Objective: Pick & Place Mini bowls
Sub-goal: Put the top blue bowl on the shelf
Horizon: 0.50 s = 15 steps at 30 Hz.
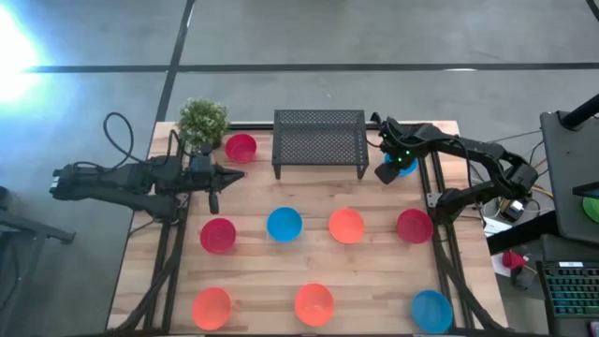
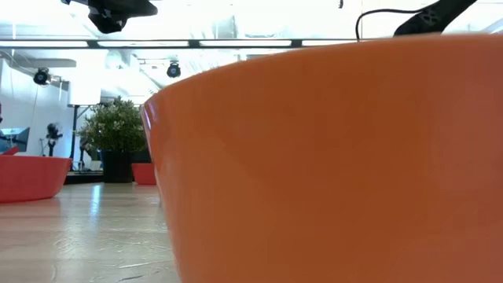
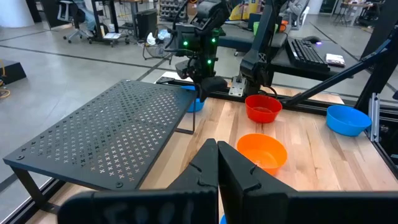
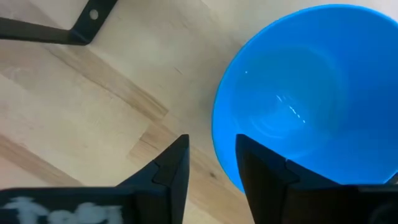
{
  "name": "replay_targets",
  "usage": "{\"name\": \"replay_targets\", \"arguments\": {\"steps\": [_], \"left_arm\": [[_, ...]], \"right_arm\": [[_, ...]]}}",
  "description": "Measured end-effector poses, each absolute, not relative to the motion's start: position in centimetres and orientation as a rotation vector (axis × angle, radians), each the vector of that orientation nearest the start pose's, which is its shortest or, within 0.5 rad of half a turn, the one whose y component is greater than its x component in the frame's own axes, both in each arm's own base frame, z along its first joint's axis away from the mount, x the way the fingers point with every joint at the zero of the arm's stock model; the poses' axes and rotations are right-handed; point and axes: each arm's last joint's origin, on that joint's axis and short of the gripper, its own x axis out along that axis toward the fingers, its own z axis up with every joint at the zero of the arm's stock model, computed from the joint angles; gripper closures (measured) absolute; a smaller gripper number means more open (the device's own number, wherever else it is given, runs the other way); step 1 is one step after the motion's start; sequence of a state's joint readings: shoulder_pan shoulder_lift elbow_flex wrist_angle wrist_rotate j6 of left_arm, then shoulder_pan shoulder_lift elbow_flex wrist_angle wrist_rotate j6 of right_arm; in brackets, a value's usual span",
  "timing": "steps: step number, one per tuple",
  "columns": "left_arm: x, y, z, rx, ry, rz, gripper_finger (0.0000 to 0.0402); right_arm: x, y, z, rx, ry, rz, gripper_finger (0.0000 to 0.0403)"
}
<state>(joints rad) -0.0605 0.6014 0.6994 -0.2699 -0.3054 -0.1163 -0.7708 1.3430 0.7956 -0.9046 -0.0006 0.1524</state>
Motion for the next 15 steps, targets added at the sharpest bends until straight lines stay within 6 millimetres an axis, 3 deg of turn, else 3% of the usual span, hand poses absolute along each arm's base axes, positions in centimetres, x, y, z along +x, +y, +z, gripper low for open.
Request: {"name": "replay_targets", "arguments": {"steps": [15], "left_arm": [[13.45,0.06,32.03,-0.101,0.152,0.255,0.0402]], "right_arm": [[15.22,-14.89,18.84,0.683,1.325,-0.748,0.0271]]}}
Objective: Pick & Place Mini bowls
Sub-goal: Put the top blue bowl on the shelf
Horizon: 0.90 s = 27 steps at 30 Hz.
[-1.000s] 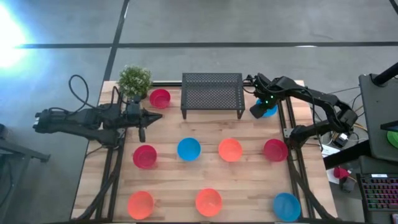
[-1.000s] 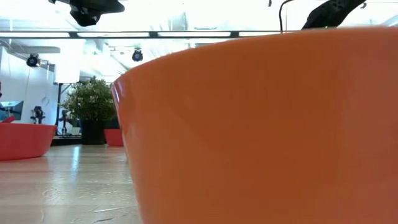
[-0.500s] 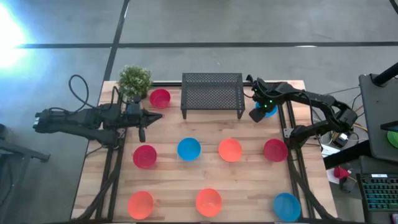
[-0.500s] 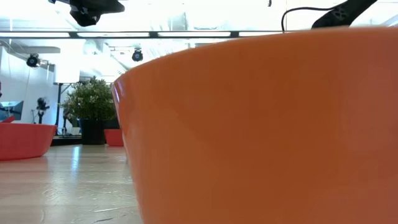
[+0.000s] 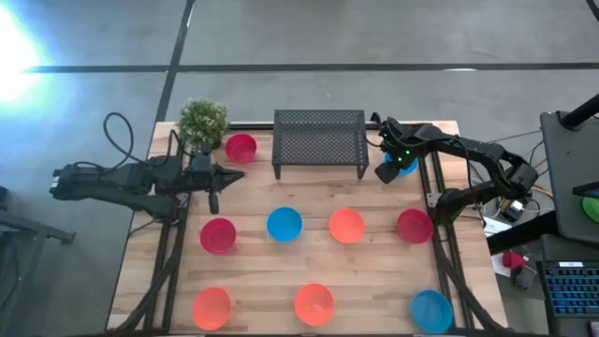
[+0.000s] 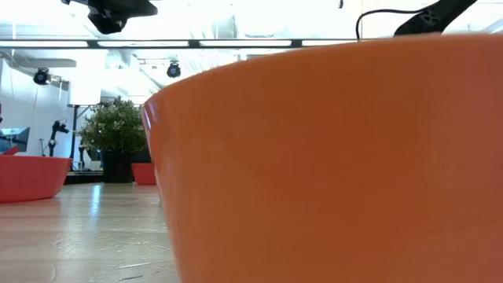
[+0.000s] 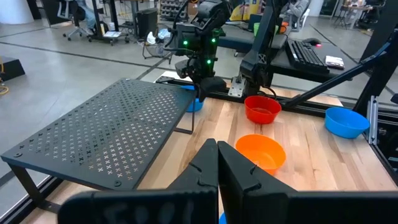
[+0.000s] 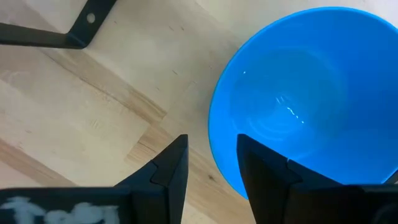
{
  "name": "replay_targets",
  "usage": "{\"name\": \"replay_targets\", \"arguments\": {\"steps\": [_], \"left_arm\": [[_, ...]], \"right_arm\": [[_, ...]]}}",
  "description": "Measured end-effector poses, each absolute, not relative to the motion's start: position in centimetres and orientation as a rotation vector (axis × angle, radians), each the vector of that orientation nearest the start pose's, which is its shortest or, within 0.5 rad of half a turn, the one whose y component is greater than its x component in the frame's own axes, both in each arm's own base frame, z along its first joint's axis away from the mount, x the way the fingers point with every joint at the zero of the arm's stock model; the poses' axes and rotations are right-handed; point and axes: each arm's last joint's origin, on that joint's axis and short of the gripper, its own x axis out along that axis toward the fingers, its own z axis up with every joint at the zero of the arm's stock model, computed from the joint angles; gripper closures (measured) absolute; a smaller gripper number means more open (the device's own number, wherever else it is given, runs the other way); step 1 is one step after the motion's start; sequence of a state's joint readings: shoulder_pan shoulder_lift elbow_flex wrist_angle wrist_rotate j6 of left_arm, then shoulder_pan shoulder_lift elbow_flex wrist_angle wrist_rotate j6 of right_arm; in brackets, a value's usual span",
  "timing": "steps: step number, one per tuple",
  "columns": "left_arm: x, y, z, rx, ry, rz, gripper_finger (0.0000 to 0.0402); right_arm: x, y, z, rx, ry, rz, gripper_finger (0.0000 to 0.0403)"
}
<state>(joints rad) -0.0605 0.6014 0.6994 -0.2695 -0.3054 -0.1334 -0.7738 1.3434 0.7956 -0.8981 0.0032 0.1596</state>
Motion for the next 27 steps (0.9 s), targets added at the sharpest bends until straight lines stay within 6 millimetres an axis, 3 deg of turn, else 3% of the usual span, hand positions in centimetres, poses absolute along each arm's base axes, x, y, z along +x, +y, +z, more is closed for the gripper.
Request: {"name": "replay_targets", "arguments": {"steps": [4,12,27], "left_arm": [[13.46,0.06,32.02,-0.102,0.153,0.255,0.0402],[13.46,0.05,32.02,-0.103,0.153,0.255,0.0402],[13.46,0.06,32.02,-0.103,0.153,0.255,0.0402]], "right_arm": [[15.33,-14.93,18.85,0.744,1.290,-0.793,0.0273],[15.60,-14.72,18.96,0.810,1.252,-0.715,0.0263],[15.29,-14.92,18.89,0.863,1.230,-0.905,0.0246]]}}
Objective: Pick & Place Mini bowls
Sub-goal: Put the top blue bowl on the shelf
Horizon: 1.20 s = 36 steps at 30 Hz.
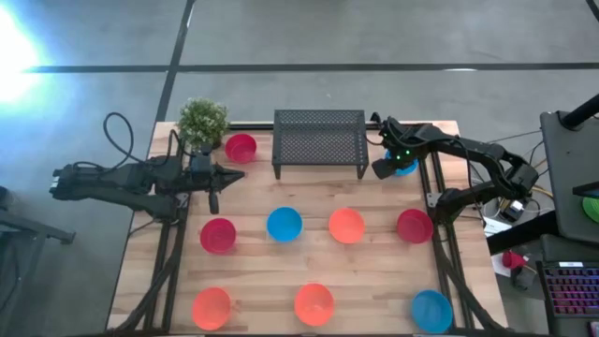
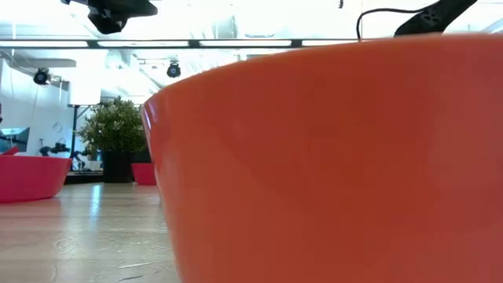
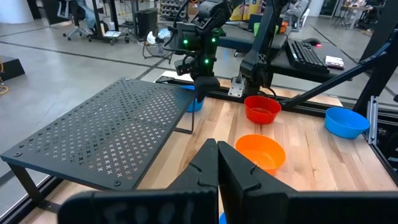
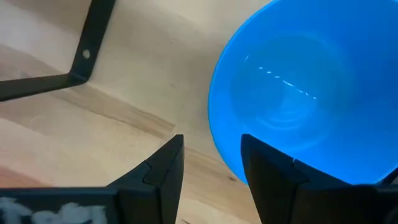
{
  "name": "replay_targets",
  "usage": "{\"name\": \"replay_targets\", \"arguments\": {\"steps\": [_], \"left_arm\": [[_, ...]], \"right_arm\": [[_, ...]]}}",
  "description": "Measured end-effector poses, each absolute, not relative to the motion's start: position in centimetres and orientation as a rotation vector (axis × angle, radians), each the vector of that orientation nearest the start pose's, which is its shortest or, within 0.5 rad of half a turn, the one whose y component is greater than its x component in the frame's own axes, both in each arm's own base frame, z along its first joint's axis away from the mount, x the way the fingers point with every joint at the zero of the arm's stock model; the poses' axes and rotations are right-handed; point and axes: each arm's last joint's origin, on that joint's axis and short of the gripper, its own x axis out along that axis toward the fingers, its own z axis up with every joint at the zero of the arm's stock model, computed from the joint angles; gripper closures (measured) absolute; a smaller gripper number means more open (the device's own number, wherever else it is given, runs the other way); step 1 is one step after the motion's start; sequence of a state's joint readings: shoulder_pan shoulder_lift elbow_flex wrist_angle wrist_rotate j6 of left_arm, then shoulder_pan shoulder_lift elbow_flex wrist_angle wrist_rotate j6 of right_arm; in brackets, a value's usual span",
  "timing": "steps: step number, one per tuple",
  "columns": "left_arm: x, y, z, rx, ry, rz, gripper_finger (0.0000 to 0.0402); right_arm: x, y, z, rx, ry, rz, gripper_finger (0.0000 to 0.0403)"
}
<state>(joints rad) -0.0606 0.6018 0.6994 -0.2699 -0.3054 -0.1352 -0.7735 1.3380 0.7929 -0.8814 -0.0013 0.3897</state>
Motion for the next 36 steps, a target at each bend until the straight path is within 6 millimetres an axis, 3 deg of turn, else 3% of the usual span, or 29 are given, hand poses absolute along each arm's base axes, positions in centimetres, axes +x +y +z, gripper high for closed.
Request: {"name": "replay_targets", "arguments": {"steps": [8,26,31,36], "left_arm": [[13.5,0.1,32.0,-0.103,0.153,0.255,0.0402],[13.5,0.1,32.0,-0.103,0.153,0.255,0.0402],[13.5,0.1,32.0,-0.103,0.153,0.255,0.0402],[13.5,0.1,32.0,-0.103,0.153,0.255,0.0402]], "right_arm": [[14.7,-14.5,17.8,0.883,1.255,-0.996,0.0243],[14.4,-14.2,15.9,0.835,1.228,-0.963,0.0249],[14.3,-14.1,15.7,0.833,1.240,-0.958,0.0283],[14.1,-14.0,15.4,0.834,1.250,-0.960,0.0366]]}}
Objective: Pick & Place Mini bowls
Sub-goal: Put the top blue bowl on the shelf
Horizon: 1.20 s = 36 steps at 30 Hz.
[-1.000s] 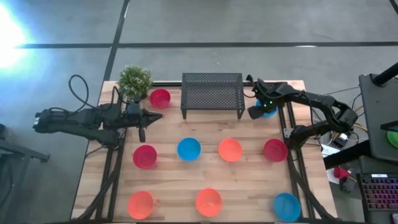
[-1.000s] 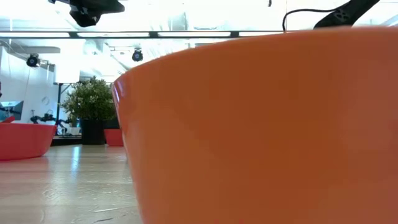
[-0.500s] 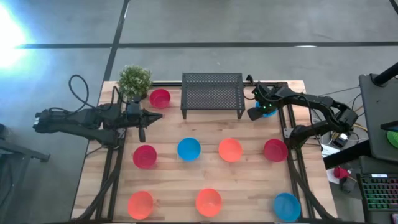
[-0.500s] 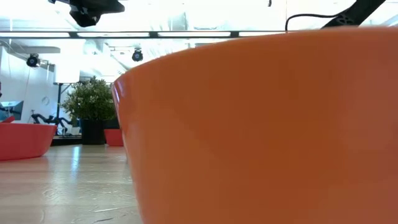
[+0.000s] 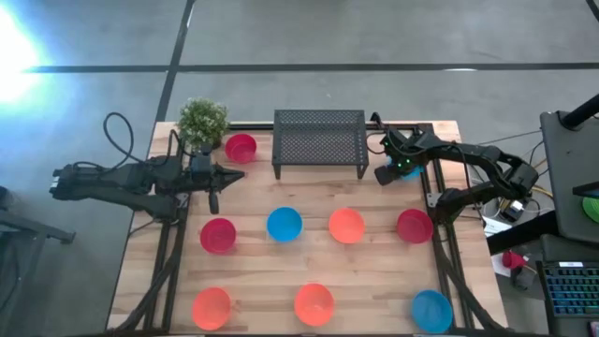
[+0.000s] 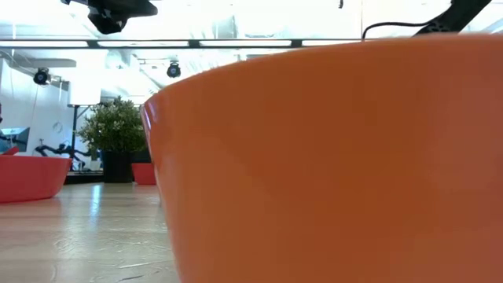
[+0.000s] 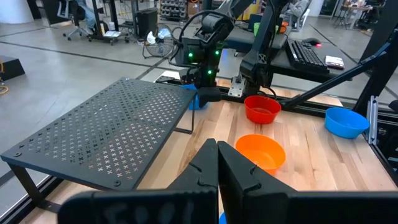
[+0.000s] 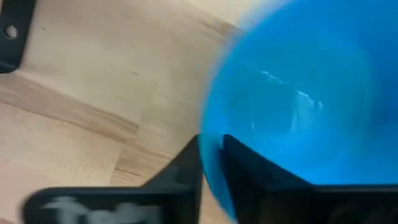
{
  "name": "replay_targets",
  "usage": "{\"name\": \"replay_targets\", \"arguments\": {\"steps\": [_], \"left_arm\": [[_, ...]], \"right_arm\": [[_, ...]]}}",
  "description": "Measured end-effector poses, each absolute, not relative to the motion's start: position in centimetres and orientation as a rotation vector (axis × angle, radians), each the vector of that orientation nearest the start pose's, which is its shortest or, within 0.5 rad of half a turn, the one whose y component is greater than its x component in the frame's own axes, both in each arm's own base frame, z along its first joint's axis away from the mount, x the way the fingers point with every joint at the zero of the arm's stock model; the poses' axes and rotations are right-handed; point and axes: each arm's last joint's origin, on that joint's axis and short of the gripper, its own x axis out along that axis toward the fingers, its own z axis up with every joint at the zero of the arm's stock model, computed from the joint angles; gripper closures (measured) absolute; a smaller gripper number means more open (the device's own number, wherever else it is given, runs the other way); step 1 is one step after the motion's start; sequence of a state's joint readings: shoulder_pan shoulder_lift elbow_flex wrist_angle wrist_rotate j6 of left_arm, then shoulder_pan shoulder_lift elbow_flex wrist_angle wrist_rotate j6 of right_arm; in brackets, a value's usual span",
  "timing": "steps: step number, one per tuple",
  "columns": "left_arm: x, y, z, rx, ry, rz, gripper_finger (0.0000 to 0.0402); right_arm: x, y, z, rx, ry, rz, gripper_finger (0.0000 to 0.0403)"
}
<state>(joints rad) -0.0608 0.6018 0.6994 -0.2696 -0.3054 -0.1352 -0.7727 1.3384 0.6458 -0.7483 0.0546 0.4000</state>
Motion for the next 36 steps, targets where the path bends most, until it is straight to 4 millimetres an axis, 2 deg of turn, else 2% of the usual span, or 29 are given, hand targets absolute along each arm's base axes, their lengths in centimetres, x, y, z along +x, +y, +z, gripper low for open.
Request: {"name": "replay_targets", "arguments": {"steps": [2,7,12,25,36], "left_arm": [[13.5,0.1,32.0,-0.103,0.153,0.255,0.0402],[13.5,0.1,32.0,-0.103,0.153,0.255,0.0402],[13.5,0.1,32.0,-0.103,0.153,0.255,0.0402],[13.5,0.1,32.0,-0.102,0.154,0.255,0.0402],[13.5,0.0,32.0,-0.102,0.156,0.255,0.0402]], "right_arm": [[14.1,-14.0,15.4,0.828,1.253,-0.963,0.0385],[14.2,-14.1,15.7,0.817,1.255,-0.958,0.0393],[14.7,-14.5,17.8,0.821,1.245,-0.941,0.0395],[14.6,-14.2,26.4,0.769,1.138,-0.965,0.0395],[16.4,-12.7,33.6,0.620,1.021,-0.838,0.0395]]}}
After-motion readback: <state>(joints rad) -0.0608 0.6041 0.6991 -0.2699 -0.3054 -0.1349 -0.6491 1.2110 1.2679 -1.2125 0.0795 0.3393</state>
